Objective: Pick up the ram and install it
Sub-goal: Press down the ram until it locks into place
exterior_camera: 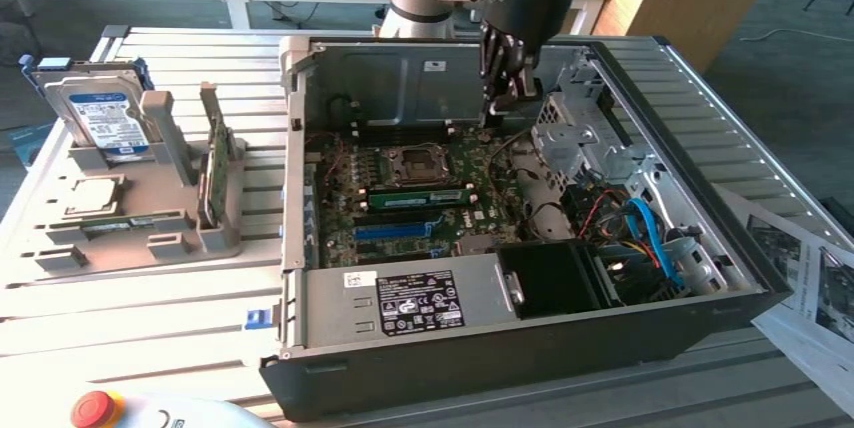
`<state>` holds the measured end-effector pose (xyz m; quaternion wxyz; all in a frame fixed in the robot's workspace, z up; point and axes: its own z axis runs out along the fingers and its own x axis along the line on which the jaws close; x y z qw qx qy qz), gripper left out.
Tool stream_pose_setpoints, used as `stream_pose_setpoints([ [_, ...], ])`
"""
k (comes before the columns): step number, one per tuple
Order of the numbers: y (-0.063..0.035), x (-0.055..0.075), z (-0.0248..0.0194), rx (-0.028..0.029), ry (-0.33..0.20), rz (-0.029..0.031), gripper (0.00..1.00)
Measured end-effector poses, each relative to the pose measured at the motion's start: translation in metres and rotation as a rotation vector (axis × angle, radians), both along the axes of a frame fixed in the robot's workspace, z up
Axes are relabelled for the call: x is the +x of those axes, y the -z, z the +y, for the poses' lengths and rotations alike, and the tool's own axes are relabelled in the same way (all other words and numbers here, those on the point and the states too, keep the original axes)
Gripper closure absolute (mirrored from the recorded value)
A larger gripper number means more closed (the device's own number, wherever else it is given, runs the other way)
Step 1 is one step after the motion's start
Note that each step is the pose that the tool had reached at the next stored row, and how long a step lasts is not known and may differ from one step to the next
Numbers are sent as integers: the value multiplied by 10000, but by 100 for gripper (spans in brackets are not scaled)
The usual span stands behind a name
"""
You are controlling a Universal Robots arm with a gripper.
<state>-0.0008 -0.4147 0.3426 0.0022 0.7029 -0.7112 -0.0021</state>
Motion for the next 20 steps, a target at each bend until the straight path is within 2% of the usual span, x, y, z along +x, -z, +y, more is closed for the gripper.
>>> stream_pose_setpoints([
  [10,0,100,-5,0,0,41,90],
  [20,37,103,-5,0,-2,22,90],
])
